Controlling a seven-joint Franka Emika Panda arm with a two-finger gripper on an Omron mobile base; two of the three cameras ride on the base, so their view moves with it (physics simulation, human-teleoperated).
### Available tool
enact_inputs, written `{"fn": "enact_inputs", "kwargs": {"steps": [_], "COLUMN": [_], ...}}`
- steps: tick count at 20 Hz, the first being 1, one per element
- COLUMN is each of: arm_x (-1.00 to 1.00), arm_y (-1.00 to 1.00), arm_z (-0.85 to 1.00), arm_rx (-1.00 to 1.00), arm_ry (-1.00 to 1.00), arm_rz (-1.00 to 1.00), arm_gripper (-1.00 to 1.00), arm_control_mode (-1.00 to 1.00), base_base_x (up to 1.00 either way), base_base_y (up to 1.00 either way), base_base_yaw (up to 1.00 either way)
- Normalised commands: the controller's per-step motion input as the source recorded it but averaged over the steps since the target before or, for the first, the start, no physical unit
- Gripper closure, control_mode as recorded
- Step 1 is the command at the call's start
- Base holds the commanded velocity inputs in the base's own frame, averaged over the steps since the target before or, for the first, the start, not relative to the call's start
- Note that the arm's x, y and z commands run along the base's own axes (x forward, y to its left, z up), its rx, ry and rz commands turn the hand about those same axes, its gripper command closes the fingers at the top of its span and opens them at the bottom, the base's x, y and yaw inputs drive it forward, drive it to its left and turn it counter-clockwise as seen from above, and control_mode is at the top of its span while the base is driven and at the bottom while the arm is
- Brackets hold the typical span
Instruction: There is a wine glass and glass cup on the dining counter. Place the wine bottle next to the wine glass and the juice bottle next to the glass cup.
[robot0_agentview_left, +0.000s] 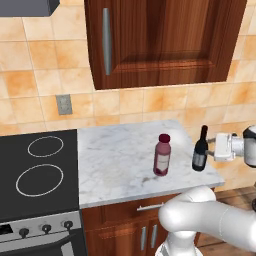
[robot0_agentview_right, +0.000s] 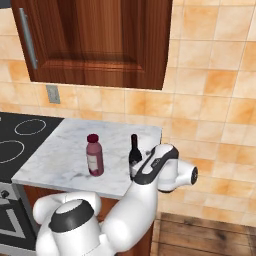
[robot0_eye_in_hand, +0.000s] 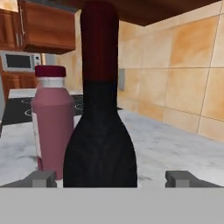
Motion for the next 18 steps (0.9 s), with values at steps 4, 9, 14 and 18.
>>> {"fn": "enact_inputs", "kwargs": {"steps": [4,9,14,18], "arm_x": [0.0,0.0,0.0,0.0], "arm_y": [0.31,0.26,0.12,0.02], "arm_z": [-0.52,-0.3,0.0,0.06], "arm_rx": [-0.1,-0.06,0.0,0.0], "arm_ry": [0.02,0.04,0.04,0.02], "arm_rz": [0.0,0.0,0.0,0.0], "arm_gripper": [-1.0,-1.0,1.0,1.0], "arm_control_mode": [-1.0,-1.0,-1.0,-1.0], "base_base_x": [0.0,0.0,0.0,0.0], "base_base_y": [0.0,0.0,0.0,0.0], "base_base_yaw": [0.0,0.0,0.0,0.0]}}
